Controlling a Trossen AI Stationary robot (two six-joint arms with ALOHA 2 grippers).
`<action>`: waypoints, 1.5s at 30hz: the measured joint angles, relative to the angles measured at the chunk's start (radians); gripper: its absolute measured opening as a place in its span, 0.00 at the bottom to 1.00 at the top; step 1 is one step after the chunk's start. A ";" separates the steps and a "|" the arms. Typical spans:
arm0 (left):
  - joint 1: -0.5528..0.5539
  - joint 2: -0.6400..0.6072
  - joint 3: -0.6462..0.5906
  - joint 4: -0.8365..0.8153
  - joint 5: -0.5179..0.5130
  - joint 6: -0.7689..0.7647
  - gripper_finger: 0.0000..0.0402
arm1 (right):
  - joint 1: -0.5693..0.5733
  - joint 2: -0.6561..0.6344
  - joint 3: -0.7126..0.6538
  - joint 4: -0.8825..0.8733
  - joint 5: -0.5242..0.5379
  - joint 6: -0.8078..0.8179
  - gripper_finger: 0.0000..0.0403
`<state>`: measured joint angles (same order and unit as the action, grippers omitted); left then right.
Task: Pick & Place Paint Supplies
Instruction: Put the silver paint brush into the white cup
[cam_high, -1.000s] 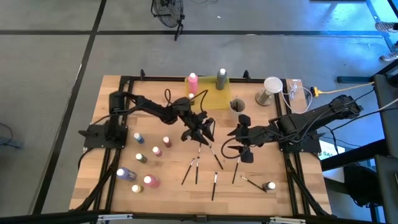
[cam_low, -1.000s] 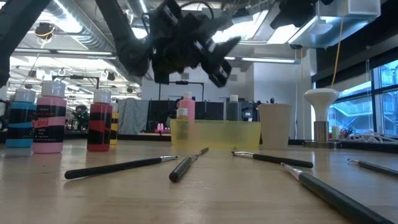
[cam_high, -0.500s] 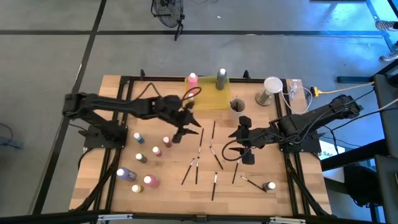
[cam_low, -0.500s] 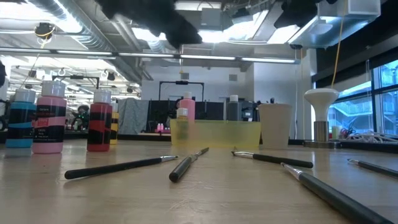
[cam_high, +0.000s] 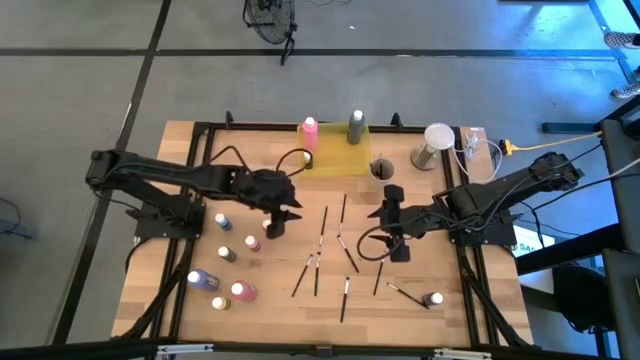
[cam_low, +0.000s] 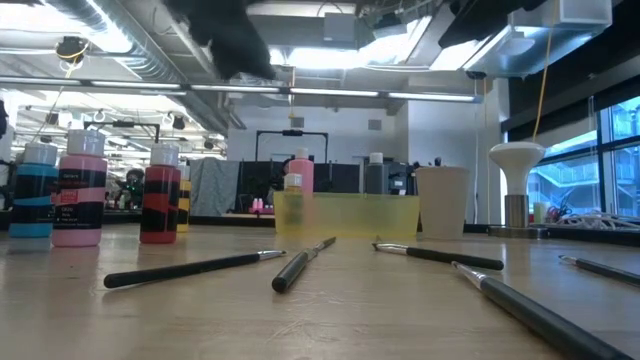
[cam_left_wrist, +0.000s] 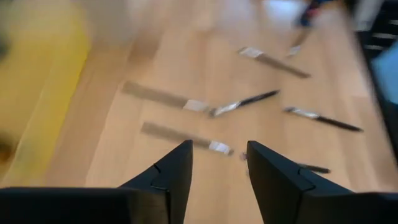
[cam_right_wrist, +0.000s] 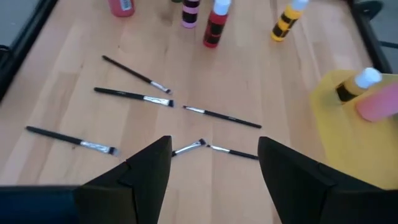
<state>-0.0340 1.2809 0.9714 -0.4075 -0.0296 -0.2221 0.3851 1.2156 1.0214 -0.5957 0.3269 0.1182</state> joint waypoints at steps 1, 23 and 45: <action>-0.003 0.006 0.000 -0.028 -0.026 -0.058 0.36 | 0.000 0.000 0.000 0.000 0.009 0.000 0.60; -0.064 0.128 0.049 -0.025 -0.029 -0.358 0.25 | 0.000 0.001 0.000 -0.036 0.009 0.015 0.60; -0.182 0.128 0.049 -0.028 -0.136 -0.488 0.27 | 0.001 0.000 0.000 -0.029 -0.045 0.168 0.60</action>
<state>-0.2161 1.4086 1.0206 -0.4357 -0.1657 -0.7100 0.3862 1.2160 1.0214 -0.6247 0.2817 0.2863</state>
